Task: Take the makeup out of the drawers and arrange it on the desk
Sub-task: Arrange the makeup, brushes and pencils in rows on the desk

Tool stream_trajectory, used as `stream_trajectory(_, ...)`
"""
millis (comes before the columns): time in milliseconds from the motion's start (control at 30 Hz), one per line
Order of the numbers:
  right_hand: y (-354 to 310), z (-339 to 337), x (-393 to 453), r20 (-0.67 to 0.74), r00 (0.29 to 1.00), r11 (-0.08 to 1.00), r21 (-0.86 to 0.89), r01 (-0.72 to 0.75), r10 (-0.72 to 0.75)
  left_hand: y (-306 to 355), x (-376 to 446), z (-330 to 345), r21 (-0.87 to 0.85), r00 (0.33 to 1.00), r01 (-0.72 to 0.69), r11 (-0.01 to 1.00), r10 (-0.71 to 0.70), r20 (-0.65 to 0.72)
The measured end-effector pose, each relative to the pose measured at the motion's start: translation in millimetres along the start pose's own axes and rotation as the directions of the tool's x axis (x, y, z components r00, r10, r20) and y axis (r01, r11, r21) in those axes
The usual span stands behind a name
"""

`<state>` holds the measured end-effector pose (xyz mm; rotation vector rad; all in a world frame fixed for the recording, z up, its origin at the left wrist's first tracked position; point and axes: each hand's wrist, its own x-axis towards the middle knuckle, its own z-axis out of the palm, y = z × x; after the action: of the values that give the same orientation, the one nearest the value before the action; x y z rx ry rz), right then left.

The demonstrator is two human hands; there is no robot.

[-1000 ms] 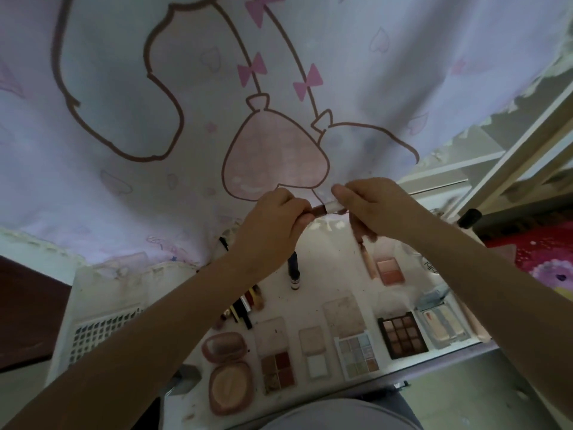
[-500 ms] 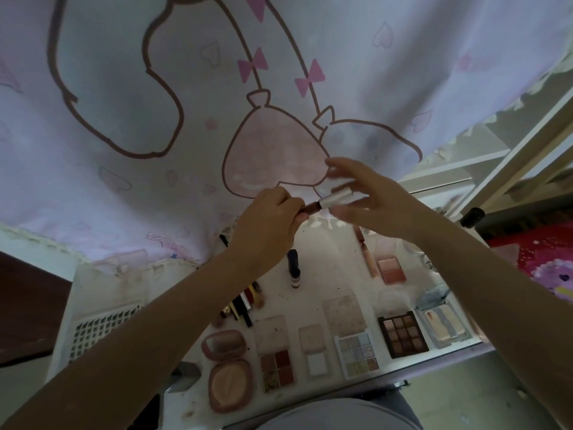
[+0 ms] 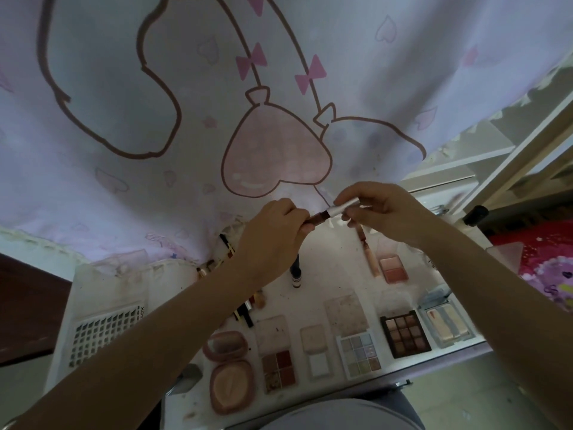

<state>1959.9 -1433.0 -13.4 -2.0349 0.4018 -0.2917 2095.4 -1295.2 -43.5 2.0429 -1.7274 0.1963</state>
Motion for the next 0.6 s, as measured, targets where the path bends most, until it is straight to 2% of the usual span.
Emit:
stream_trajectory(67,7,-4,-5,0.019,1.0,0.996,0.089,-0.011,0.009,6,0,3,-0.048,0.997,0.051,0.998,-0.048,0.065)
stream_trajectory(133,19,-5,-7,-0.002,0.997,0.99,0.12,-0.074,0.075,12,-1,16,-0.129,0.966,0.161,0.978,-0.129,0.226)
stream_trajectory(267,48,-5,-15,-0.07,0.963,0.963,-0.056,-0.264,0.26,32,-1,48,-0.188,0.914,0.235,0.954,-0.151,0.376)
stream_trajectory(433,76,-11,-24,-0.046,0.913,0.91,0.11,-0.399,0.405,47,5,90,-0.265,0.812,0.444,0.856,-0.26,0.522)
stream_trajectory(500,88,-14,-29,-0.078,0.897,0.9,0.034,-0.434,0.436,51,6,111,-0.263,0.746,0.566,0.782,-0.349,0.568)
stream_trajectory(600,103,-20,-39,-0.162,0.862,0.867,-0.061,-0.495,0.481,54,16,143,-0.178,0.55,0.784,0.594,-0.533,0.643)
